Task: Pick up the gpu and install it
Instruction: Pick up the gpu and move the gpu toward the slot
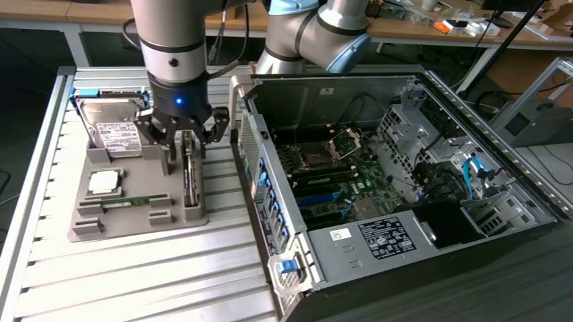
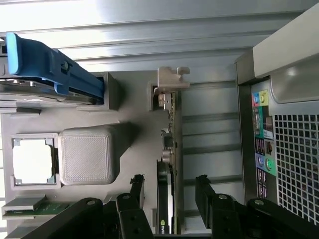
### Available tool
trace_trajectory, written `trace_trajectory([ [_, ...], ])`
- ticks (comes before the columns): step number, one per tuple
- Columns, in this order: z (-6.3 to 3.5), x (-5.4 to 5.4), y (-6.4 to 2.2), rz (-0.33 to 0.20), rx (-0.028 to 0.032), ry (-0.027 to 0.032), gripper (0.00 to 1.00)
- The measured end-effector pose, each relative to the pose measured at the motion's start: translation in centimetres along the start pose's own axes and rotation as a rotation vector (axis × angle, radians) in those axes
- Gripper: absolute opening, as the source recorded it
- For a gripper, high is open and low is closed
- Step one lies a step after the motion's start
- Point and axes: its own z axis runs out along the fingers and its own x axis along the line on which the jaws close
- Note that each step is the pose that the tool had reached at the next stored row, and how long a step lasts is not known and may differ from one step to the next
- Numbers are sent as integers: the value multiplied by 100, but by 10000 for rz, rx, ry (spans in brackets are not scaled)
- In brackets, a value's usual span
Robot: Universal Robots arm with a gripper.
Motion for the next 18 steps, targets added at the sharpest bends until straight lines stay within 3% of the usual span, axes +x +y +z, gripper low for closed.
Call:
trace_trajectory([
  [18,171,67,-12,0,43,-3,54],
])
